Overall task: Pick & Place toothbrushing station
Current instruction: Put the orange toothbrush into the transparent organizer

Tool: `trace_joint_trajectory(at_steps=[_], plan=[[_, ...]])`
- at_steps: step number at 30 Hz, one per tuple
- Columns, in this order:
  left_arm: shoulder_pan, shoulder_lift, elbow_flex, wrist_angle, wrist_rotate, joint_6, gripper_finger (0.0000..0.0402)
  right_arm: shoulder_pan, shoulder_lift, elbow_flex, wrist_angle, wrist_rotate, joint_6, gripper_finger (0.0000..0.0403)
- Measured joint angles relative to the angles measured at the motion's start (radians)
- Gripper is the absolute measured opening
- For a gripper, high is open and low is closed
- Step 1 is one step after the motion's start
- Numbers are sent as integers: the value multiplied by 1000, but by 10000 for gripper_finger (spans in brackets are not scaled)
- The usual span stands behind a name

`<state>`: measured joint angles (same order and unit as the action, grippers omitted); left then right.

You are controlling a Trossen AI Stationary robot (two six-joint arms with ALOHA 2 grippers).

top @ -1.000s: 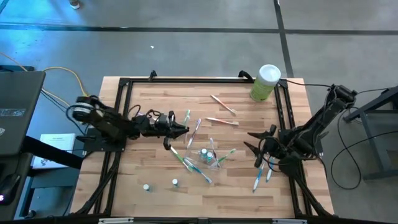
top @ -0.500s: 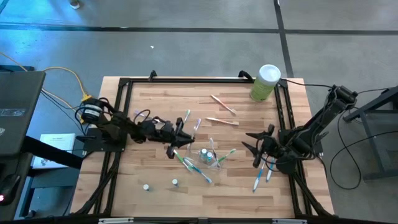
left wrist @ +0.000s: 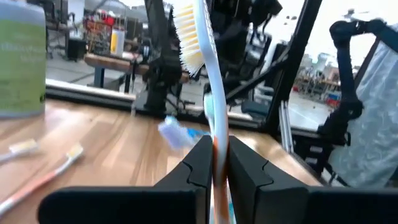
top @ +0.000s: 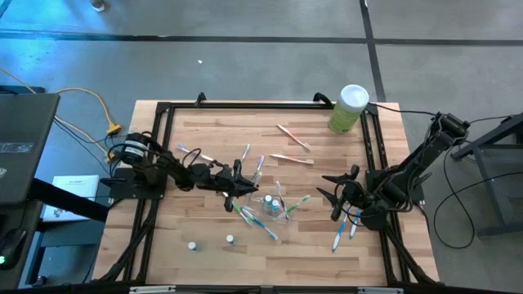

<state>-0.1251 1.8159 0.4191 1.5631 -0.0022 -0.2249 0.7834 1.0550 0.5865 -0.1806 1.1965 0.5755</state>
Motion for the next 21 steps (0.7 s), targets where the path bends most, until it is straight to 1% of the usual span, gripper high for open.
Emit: trace_joint_trajectory(at_steps=[7,10,16,19,21], plan=[[0,52,2,-3,8,1,35,0,0,1,2,-4,0,188],[0,59,3,-6,8,8,37,0,0,1,2,-39,-5,188],[-25,59,3,-18,-10,111,39,0,0,1,2,-88,-19,188],[-50,59,3,-21,-57,162,44,0,0,1,2,-89,-21,188],[-64,59,3,-21,-79,190,57,0,0,1,2,-92,-20,188]])
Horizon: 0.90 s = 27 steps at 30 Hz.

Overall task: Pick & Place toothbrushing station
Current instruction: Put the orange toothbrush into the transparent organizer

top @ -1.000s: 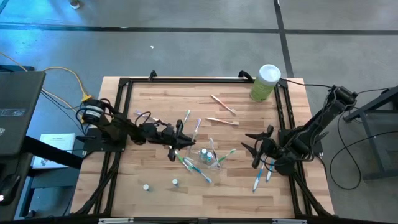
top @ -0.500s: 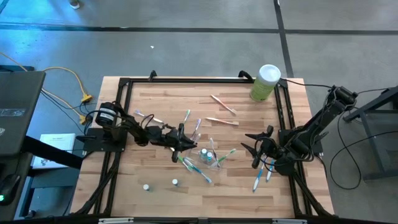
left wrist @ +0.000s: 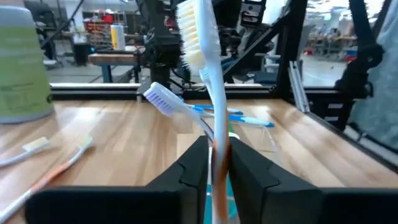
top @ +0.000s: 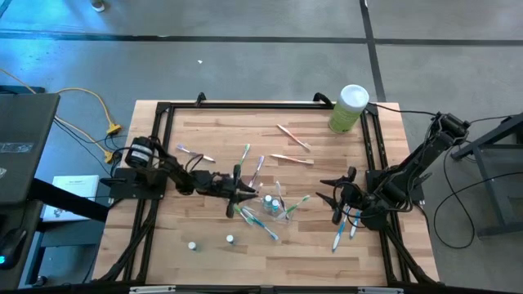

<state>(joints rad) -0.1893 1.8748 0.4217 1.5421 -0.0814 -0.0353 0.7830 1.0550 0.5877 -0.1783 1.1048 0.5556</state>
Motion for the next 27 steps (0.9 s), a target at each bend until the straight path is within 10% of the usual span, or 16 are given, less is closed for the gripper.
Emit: trace_joint_trajectory(at_steps=[12,27], plan=[[-82,-3,0,20,-166,100,181,0,0,0,0,-17,-1,188],[-105,-269,0,-279,-212,-70,187,-197,0,0,-2,-163,-10,188]])
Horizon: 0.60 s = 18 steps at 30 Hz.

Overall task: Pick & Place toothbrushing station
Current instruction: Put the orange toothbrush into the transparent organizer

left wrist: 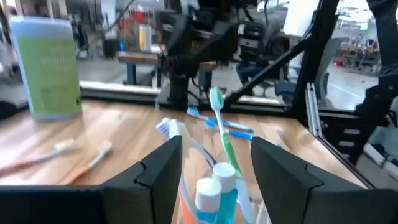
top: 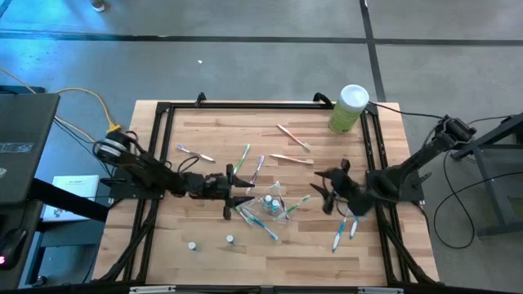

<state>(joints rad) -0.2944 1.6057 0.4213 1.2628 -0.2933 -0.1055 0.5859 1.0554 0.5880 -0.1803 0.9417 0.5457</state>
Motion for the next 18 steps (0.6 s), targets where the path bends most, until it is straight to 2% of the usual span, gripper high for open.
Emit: trace_joint_trajectory(at_steps=[3,9,18], plan=[[5,-90,0,-138,17,-35,187,-79,6,0,-17,-71,16,188],[-11,-220,0,-257,17,-53,187,-186,13,0,-149,-80,193,188],[-26,-234,0,-280,17,-92,187,-246,87,0,-400,-87,574,188]])
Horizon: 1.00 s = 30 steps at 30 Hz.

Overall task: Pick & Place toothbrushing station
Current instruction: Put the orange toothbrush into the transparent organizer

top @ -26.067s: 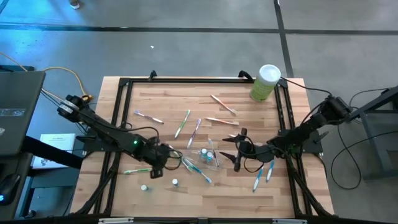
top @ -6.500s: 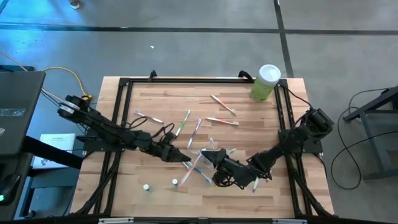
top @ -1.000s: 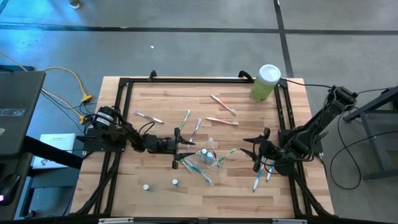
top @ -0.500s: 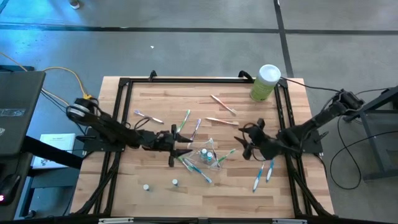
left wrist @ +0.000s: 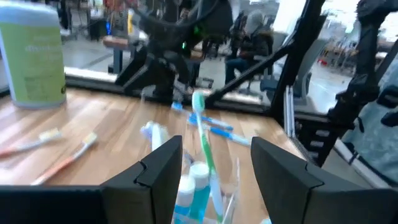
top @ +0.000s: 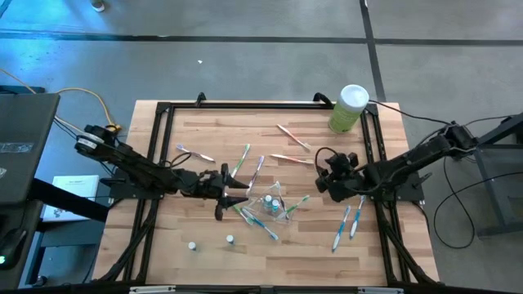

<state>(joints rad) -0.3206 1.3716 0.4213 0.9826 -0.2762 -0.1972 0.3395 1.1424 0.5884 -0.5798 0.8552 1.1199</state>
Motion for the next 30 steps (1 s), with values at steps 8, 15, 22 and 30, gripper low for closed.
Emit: trace_joint_trajectory(at_steps=[8,15,22,30], plan=[[0,0,-1,-47,0,-36,187,-82,95,0,117,-44,-163,188],[-5,1,-1,-84,0,-41,187,-251,146,0,315,-138,-364,188],[-29,1,-1,-105,0,-44,187,-441,240,-2,429,-292,-499,188],[-37,1,-1,-119,0,-43,187,-591,362,-3,541,-424,-647,188]])
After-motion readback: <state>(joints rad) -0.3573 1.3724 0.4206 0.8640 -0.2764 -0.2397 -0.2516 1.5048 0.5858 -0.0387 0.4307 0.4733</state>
